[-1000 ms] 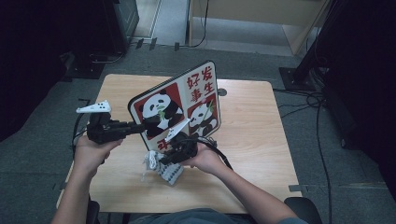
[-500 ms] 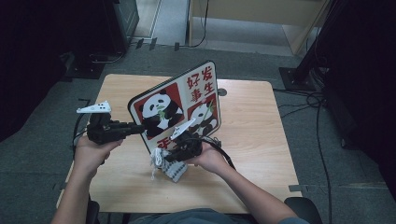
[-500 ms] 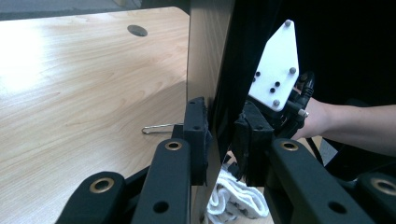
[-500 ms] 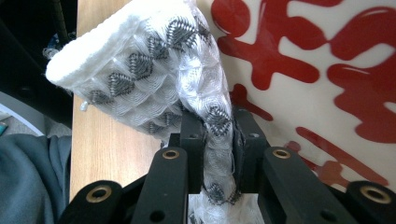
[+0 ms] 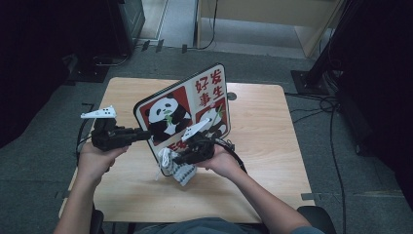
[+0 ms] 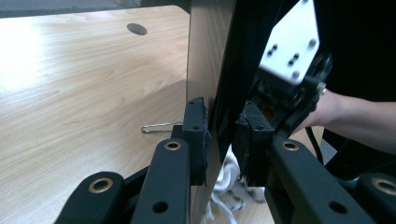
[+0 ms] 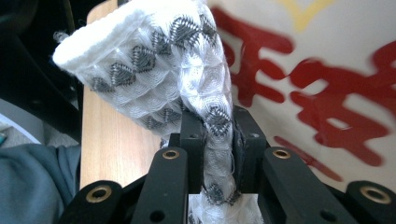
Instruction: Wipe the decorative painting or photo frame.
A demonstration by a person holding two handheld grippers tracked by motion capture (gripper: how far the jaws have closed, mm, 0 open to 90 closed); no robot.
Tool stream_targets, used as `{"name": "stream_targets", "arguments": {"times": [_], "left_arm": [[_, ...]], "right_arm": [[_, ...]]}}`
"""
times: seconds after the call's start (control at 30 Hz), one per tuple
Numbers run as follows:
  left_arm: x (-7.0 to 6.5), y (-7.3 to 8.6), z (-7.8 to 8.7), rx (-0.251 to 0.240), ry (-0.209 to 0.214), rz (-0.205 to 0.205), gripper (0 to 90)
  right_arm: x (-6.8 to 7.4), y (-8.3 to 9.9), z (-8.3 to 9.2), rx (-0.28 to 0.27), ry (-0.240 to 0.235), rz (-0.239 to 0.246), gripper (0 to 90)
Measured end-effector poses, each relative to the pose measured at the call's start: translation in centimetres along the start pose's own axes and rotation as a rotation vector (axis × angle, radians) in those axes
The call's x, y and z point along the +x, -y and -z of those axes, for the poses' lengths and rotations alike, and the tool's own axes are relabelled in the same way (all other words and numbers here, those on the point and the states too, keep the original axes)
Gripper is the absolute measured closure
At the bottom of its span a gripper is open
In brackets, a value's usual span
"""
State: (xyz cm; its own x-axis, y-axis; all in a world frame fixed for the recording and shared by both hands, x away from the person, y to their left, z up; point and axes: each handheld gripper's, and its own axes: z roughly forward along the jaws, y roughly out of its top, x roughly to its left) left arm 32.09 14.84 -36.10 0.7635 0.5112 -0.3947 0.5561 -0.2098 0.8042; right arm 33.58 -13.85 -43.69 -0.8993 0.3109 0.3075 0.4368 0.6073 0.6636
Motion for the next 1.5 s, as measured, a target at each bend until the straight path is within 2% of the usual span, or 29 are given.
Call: {"name": "stream_targets", "arguments": {"times": [0.33,0.7,0.77,0.9,1.07,1.17,1.2,1.33,1.5], "left_arm": [[0.1,0.0,0.0,0.0,0.002,-0.003,76.2],[0.0,0.1,0.0,-0.003,-0.005,-0.006,76.1],[0.0,0.1,0.0,-0.004,-0.007,-0.006,76.1],[-0.1,0.0,0.0,-0.001,-0.009,-0.004,76.1],[-0.1,0.0,0.1,-0.002,-0.011,-0.008,76.1],[-0.1,0.1,0.1,-0.003,-0.01,-0.006,76.0],[-0.1,0.1,0.1,-0.003,-0.011,-0.007,76.0],[-0.1,0.1,0.1,-0.003,-0.011,-0.009,76.0],[-0.1,0.1,0.1,-0.004,-0.01,-0.006,76.2]], "right_arm": [[0.0,-1.0,2.7,-0.064,-0.007,-0.011,78.7],[0.4,-3.0,7.3,-0.176,0.007,-0.03,78.6],[0.5,-3.4,7.8,-0.175,-0.002,-0.036,78.5],[1.0,-4.5,9.0,-0.183,0.013,-0.025,78.5],[1.1,-6.7,10.8,-0.184,0.049,-0.018,78.4],[1.3,-8.4,11.8,-0.167,0.034,-0.025,78.0],[1.4,-9.0,12.1,-0.161,0.042,-0.024,78.2],[2.0,-11.5,12.8,-0.157,0.069,0.01,78.6],[3.1,-14.5,13.9,-0.19,0.081,0.048,78.5]]}}
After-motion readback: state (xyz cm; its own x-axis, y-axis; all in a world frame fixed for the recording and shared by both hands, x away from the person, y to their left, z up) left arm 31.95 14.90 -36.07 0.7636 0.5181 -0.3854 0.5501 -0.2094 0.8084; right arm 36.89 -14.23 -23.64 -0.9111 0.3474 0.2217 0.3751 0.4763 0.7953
